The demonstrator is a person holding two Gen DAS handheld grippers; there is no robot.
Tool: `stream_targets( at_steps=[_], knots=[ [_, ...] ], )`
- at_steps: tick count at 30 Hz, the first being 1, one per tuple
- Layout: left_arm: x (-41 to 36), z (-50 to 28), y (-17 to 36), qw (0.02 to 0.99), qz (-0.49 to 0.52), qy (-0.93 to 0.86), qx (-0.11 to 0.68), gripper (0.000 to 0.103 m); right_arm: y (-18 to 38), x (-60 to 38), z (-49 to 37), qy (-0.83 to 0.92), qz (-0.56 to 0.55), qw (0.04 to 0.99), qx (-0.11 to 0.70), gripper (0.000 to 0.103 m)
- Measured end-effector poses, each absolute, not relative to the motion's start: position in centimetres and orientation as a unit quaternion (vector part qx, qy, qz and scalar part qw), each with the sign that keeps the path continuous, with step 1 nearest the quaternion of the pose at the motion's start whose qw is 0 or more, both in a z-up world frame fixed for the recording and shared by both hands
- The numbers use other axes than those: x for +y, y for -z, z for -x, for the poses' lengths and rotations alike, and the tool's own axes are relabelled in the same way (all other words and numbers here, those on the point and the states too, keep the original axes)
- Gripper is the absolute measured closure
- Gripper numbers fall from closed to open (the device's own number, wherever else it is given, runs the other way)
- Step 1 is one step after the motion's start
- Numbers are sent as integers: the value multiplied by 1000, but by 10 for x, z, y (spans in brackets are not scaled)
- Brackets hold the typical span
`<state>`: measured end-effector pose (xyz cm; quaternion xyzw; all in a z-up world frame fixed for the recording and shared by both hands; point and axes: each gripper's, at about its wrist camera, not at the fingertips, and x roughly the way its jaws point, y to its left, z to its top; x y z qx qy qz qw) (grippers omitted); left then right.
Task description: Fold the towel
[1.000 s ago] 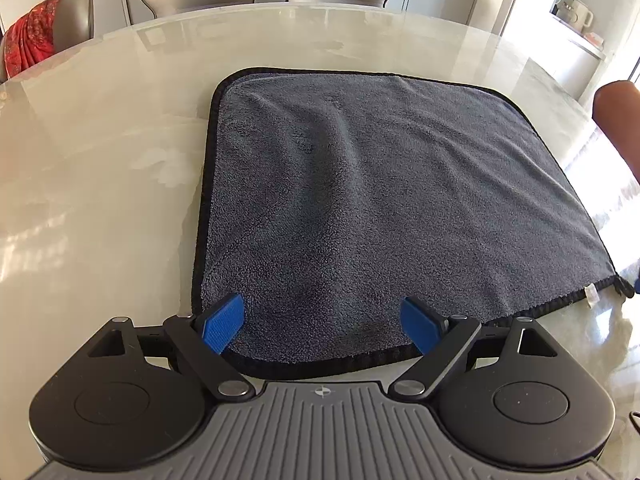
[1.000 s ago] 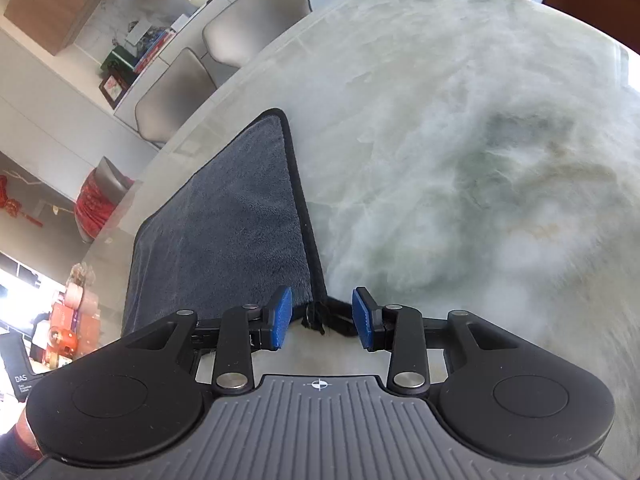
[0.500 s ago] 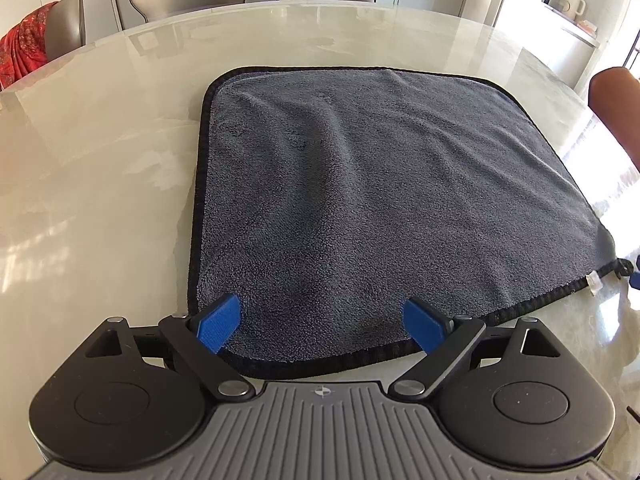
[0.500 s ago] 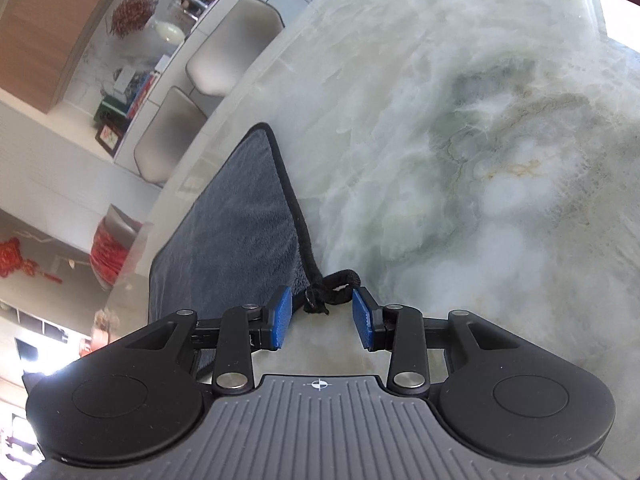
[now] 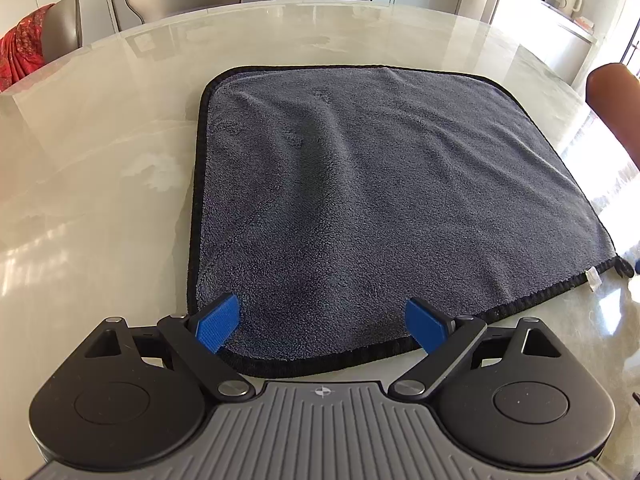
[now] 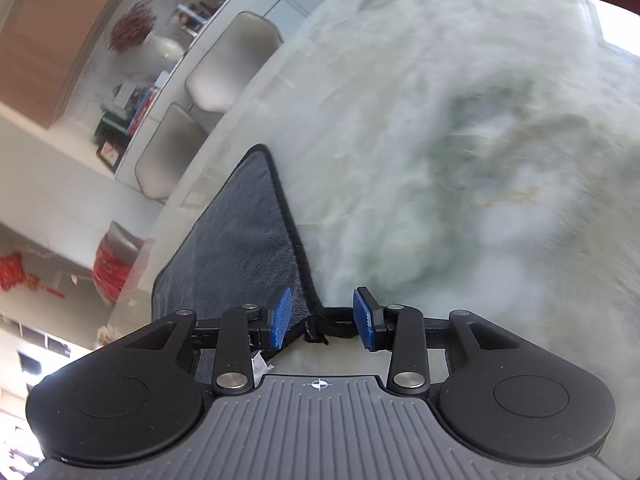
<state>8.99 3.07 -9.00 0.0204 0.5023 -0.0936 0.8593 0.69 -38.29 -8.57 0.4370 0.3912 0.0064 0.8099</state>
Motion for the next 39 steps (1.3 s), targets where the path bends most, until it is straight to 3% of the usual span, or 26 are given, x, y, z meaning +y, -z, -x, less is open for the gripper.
stream_targets(
  at_steps=[15, 28, 35, 37, 39],
  knots=[
    [32, -89, 91, 860, -20, 94, 501, 10, 105, -354, -39, -101, -507, 787, 337, 52],
    [32, -88, 91, 859, -20, 98, 502, 9, 99, -319, -76, -140, -459, 784, 393, 49],
    [32, -87, 92, 859, -21, 100, 501, 9, 93, -324, -74, -64, -412, 823, 385, 50],
    [31, -87, 93, 860, -22, 101, 500, 9, 91, -327, -71, -48, -402, 836, 371, 54],
    [31, -87, 93, 860, -22, 102, 500, 8, 90, -327, -71, -51, -389, 840, 374, 75]
  ],
)
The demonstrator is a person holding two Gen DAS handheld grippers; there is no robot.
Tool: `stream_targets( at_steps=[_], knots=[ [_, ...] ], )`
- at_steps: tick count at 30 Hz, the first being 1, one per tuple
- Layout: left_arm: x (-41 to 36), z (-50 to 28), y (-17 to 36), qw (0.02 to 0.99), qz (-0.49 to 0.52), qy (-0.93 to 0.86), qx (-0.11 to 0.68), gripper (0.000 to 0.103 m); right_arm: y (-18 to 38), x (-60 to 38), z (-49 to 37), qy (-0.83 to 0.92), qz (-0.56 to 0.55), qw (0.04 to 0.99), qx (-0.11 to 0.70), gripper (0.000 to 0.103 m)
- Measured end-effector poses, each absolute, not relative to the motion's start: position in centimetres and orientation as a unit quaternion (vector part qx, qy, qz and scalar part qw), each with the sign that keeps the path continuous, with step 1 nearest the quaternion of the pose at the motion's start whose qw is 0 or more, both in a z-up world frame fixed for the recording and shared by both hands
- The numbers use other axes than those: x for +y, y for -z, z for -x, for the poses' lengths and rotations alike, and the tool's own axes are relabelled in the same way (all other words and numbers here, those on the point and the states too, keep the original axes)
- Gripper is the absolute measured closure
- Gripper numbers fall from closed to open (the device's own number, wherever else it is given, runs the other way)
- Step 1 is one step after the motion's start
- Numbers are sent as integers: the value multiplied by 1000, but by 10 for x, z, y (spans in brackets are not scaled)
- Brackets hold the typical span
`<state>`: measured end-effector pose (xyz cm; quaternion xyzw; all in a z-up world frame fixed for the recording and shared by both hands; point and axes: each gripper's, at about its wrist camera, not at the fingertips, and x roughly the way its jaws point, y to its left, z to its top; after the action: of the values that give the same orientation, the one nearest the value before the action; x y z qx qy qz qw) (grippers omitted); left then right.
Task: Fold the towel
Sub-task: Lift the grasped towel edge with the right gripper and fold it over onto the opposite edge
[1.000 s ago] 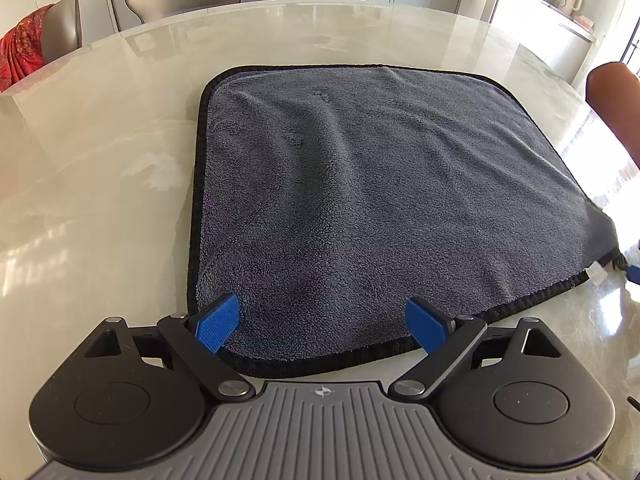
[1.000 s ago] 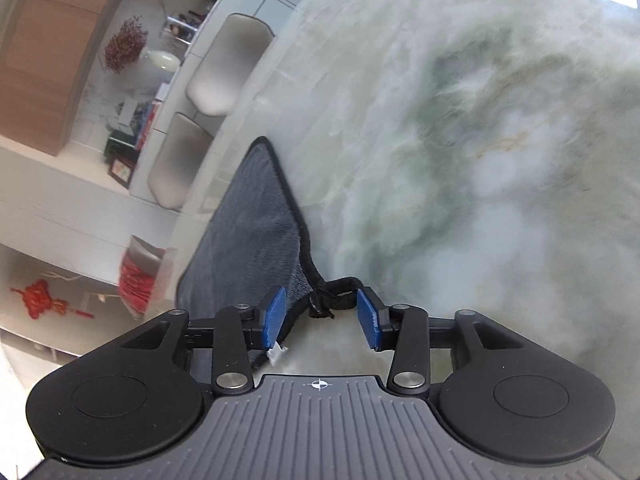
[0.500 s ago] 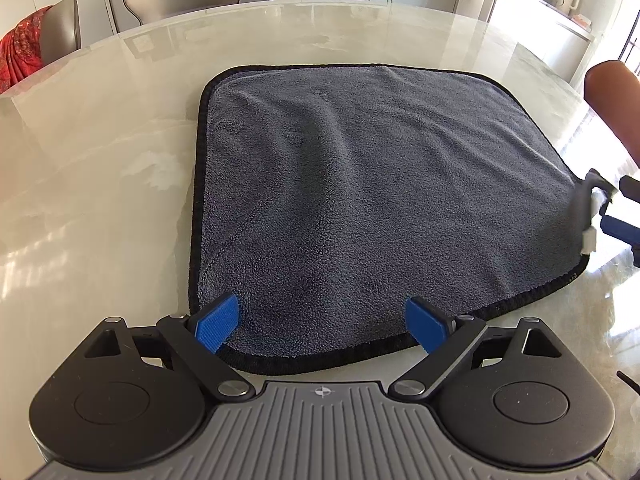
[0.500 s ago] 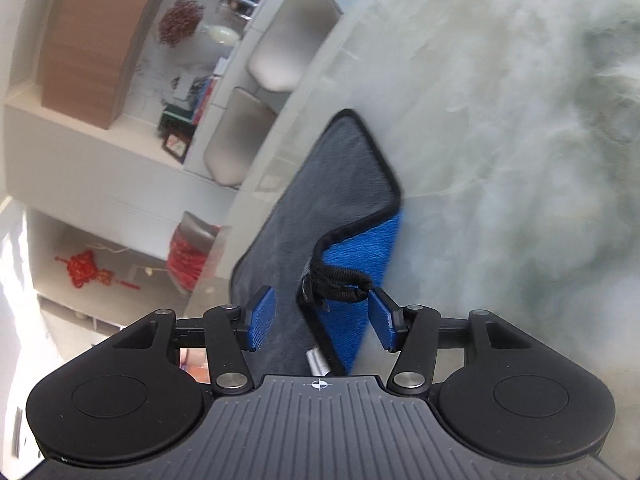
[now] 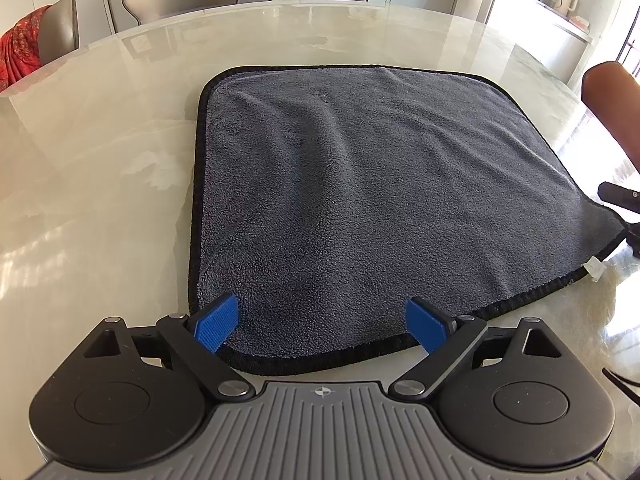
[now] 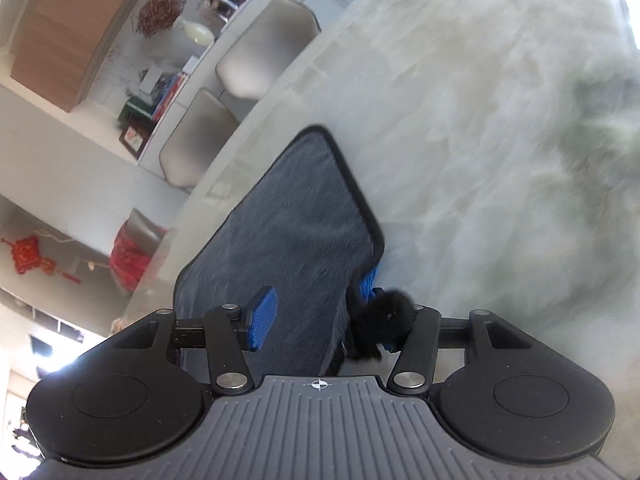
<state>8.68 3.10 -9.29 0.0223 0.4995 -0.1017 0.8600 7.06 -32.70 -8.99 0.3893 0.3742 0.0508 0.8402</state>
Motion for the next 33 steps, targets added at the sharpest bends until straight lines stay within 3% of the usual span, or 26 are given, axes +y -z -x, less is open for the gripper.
stream_targets(
  at_steps=[1, 2, 3, 18, 33],
  knots=[
    [31, -87, 93, 860, -22, 102, 499, 8, 90, -327, -72, -56, -383, 839, 382, 82],
    [30, -87, 93, 860, -23, 102, 500, 8, 92, -325, -73, -54, -372, 836, 399, 95],
    [30, -87, 93, 860, -23, 102, 500, 8, 93, -323, -75, -51, -366, 836, 406, 96],
    [46, -89, 87, 859, 28, 100, 502, 8, 77, -313, -81, -87, -405, 823, 388, 97],
    [106, -75, 67, 876, 53, 78, 473, 9, 34, -154, -149, -319, -335, 782, 417, 97]
  ],
)
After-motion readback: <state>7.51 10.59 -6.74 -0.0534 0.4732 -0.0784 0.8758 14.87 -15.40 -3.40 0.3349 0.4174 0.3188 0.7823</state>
